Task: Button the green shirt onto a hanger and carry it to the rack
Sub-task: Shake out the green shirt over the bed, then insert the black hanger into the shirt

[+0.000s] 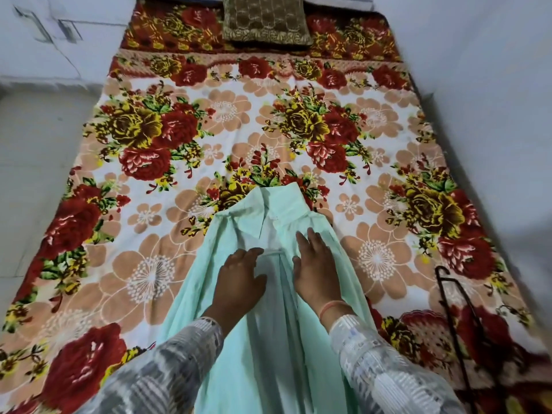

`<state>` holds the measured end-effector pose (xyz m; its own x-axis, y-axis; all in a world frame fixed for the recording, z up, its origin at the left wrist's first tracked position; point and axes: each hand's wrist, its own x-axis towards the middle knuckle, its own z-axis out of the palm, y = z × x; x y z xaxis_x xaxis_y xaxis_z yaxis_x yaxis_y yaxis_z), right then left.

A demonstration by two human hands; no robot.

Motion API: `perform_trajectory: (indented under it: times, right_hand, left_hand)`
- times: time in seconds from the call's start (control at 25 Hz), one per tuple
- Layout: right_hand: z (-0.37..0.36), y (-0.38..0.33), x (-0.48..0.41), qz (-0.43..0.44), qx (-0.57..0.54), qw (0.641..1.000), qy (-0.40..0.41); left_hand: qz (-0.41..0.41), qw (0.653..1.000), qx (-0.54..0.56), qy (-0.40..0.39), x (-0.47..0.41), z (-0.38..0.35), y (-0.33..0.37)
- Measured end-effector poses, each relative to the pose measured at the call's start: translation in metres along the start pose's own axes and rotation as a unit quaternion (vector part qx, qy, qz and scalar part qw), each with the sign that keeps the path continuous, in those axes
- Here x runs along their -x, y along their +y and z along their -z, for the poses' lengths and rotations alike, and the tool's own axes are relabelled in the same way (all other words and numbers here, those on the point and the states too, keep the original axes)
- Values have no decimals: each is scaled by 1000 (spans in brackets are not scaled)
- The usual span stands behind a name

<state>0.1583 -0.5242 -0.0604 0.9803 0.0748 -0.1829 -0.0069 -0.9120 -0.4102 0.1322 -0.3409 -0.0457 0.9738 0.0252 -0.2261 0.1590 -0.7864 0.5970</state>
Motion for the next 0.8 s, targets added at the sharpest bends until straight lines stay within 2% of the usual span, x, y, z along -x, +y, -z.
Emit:
perform_trajectory:
  times: [0.2, 0.44, 0.68, 0.8]
  right_hand:
    - [29, 8, 20, -10, -32, 997, 71]
    - [56, 84, 57, -70, -31, 990, 116]
    - [84, 229, 126, -232, -30, 958, 166]
    - [94, 304, 171, -341, -46, 923, 171]
  left_hand:
    - [-29, 994, 102, -22, 16, -12, 57]
    - [-46, 988, 142, -30, 21, -68, 129]
    - [-33, 977, 169, -122, 53, -177, 219]
    - [10, 973, 146, -179, 75, -233, 263]
